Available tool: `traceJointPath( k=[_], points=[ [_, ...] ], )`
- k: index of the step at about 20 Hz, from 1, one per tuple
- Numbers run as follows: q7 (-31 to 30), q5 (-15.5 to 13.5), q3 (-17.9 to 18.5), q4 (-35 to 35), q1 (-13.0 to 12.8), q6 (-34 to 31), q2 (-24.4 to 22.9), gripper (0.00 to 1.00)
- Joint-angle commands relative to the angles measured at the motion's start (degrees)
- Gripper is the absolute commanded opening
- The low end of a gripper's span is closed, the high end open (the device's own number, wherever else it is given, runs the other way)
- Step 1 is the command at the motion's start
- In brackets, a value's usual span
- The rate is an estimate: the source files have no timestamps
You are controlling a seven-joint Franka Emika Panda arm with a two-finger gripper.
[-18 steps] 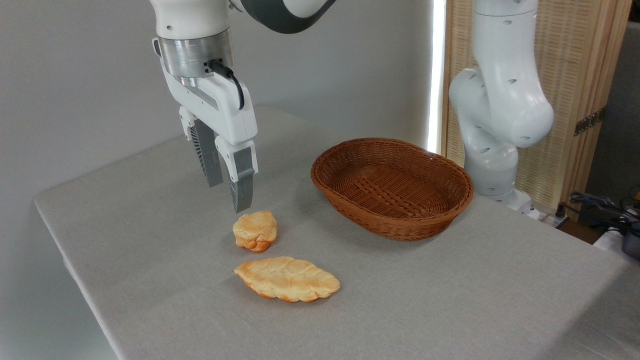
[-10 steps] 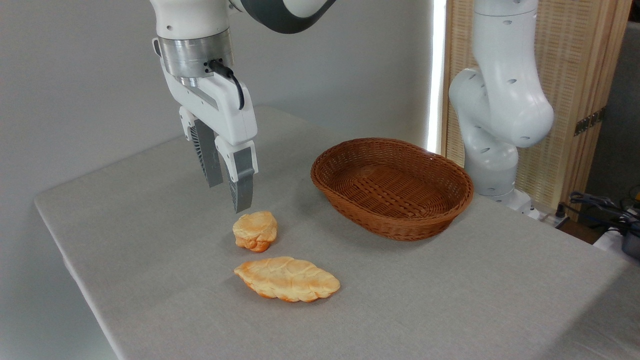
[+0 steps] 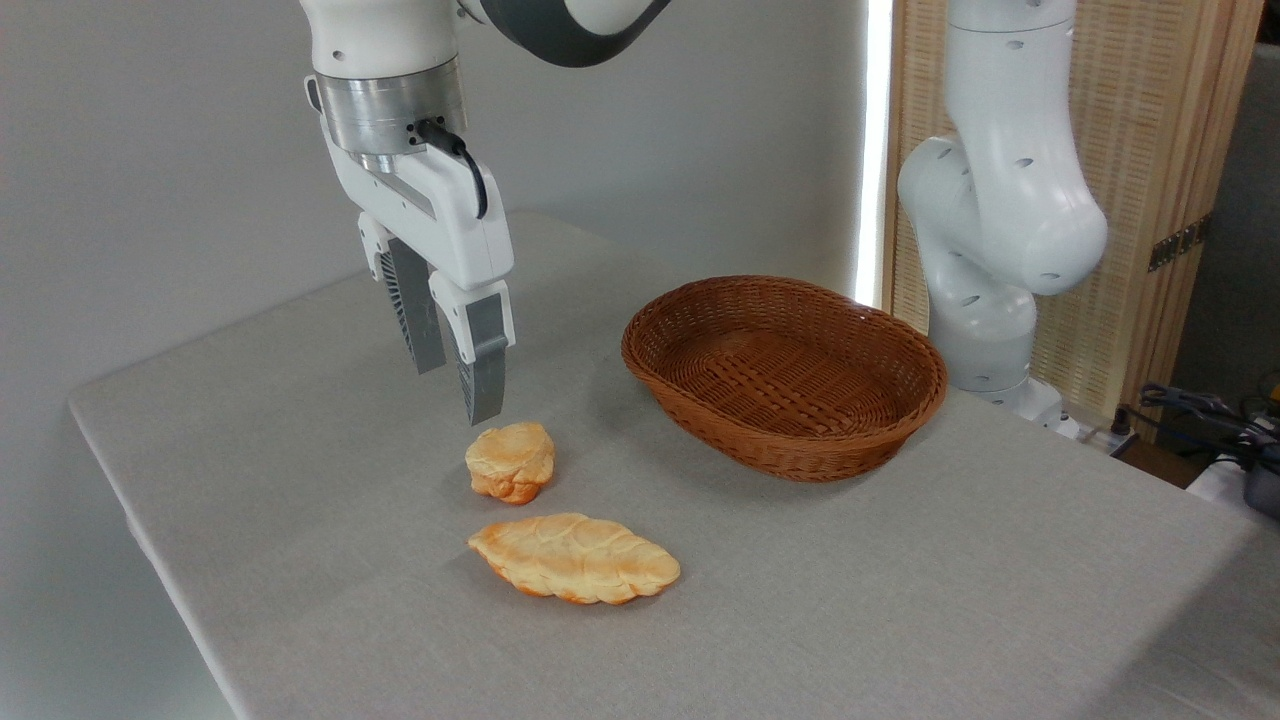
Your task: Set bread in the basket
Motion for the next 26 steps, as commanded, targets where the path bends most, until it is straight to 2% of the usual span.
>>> traceJointPath(
  k=[1, 8, 13, 18, 21, 26],
  points=[
    [-0.41, -0.20, 0.06, 0.43, -0.36, -1.41, -0.20, 1.00],
    [-0.59, -0.29, -1.96, -3.52, -2.56, -1.67, -0.02, 1.00],
    [-0.41, -0.46, -3.37, -7.13, -2.74, -0.53, -0.02, 1.00],
    [-0.41, -0.55, -4.34, -13.80, -2.74, 4.64, 0.15, 1.00],
    [-0.41, -0.55, -4.86, -15.22, -3.26, 8.43, 0.77, 1.00],
    [-0.41, -0.55, -5.04, -15.66, -3.88, 8.52, 1.91, 1.00]
  ],
)
